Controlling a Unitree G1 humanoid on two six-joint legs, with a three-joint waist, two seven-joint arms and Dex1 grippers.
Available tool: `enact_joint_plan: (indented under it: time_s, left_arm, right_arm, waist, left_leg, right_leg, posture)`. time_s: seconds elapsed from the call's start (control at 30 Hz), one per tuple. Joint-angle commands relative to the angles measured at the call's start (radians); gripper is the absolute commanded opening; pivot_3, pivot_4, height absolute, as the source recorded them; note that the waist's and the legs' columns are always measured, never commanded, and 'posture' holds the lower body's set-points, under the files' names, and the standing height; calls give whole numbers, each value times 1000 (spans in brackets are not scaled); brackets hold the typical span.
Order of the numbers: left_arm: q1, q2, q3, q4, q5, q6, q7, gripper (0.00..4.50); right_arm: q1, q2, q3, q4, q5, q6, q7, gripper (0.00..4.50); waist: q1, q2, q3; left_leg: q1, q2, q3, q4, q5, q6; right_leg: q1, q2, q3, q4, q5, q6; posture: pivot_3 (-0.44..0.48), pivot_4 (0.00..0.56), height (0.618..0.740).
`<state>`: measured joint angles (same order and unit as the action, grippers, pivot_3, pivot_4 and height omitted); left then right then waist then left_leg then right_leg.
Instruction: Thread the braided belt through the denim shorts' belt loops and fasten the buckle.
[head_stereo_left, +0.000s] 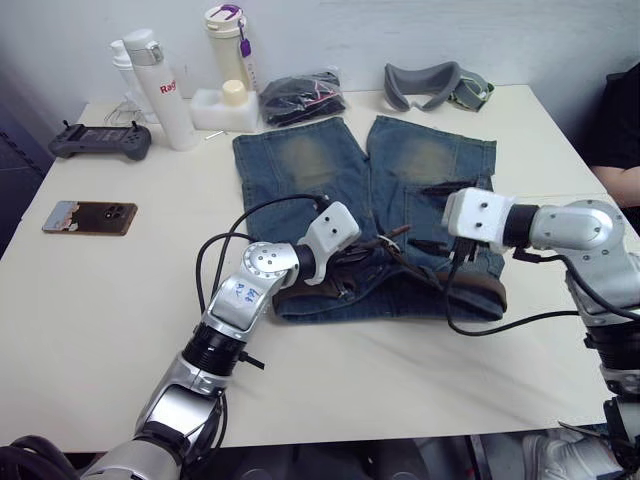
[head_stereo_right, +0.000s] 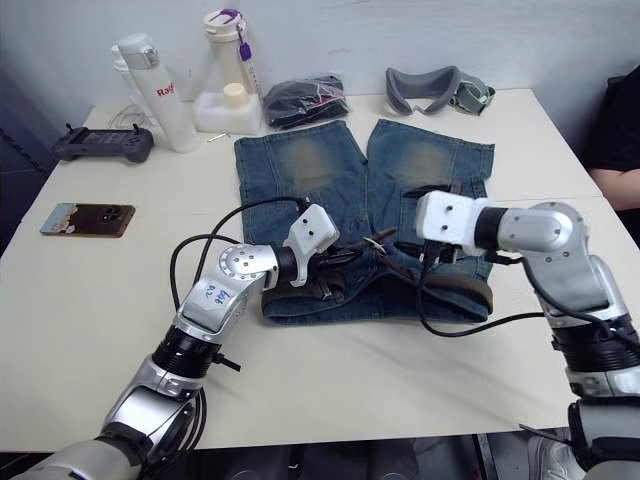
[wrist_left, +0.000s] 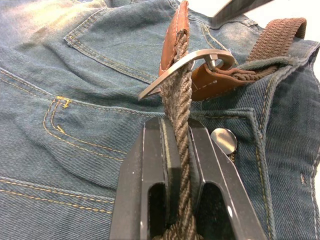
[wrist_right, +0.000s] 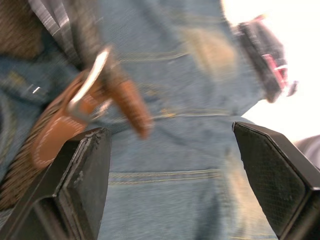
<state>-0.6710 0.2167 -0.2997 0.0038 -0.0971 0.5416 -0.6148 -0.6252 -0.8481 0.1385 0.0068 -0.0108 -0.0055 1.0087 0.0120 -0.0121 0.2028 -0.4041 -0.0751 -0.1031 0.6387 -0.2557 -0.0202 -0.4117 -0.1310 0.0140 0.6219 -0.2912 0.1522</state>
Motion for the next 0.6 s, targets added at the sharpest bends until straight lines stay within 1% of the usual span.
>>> enact_joint_plan:
  time_s: [0.03,0.07,0.13,0.23,0.27,0.3,0.33,0.37,0.4,0.6]
  left_arm:
    - [-26,-9,-21,-24,12,-37,-16,0]
    - [-26,-11,-24,-24,14,-40,-16,0]
    - [-29,-12,-26,-24,18,-42,-16,0]
    - [-30,-9,-27,-18,29,-48,-19,0]
    - [-30,-7,-29,-15,33,-51,-19,0]
    - [-30,-6,-29,-13,35,-53,-19,0]
    - [-30,-5,-28,-13,37,-53,-18,0]
    - [-29,-6,-25,-12,36,-52,-17,0]
    - [-28,-8,-20,-12,32,-49,-17,0]
    - [-35,-17,15,-9,9,-33,-15,0]
  right_arm:
    - [-30,11,0,24,-29,-51,-18,4107]
    - [-31,14,0,30,-34,-57,-20,4107]
    - [-36,18,5,41,-50,-82,-25,3609]
    - [-42,24,7,52,-56,-103,-23,2327]
    - [-44,25,9,55,-57,-109,-19,1843]
    - [-46,25,12,59,-59,-116,-15,1266]
    - [-47,26,13,60,-58,-119,-9,868]
    - [-46,27,13,59,-54,-119,-3,336]
    - [-45,27,13,56,-52,-121,1,74]
    - [-46,28,15,61,-57,-154,14,74]
  waist:
    - [0,0,0]
    - [0,0,0]
    - [0,0,0]
    - [0,0,0]
    - [0,0,0]
    - [0,0,0]
    - [0,0,0]
    - [0,0,0]
    - [0,0,0]
    - [-2,0,0]
  left_leg:
    - [0,0,0,0,0,0]
    - [0,0,0,0,0,0]
    - [0,0,0,0,0,0]
    - [0,0,0,0,0,0]
    - [0,0,0,0,0,0]
    - [0,0,0,0,0,0]
    - [0,0,0,0,0,0]
    - [0,0,0,0,0,0]
    - [0,0,0,0,0,0]
    - [0,0,0,0,0,0]
  right_leg:
    - [0,0,0,0,0,0]
    - [0,0,0,0,0,0]
    - [0,0,0,0,0,0]
    - [0,0,0,0,0,0]
    - [0,0,0,0,0,0]
    - [0,0,0,0,0,0]
    - [0,0,0,0,0,0]
    - [0,0,0,0,0,0]
    - [0,0,0,0,0,0]
    - [0,0,0,0,0,0]
  posture:
    - [0,150,740]
    - [0,150,740]
    - [0,150,740]
    - [0,150,740]
    - [0,150,740]
    - [0,150,740]
    - [0,150,740]
    - [0,150,740]
    - [0,150,740]
    - [0,150,740]
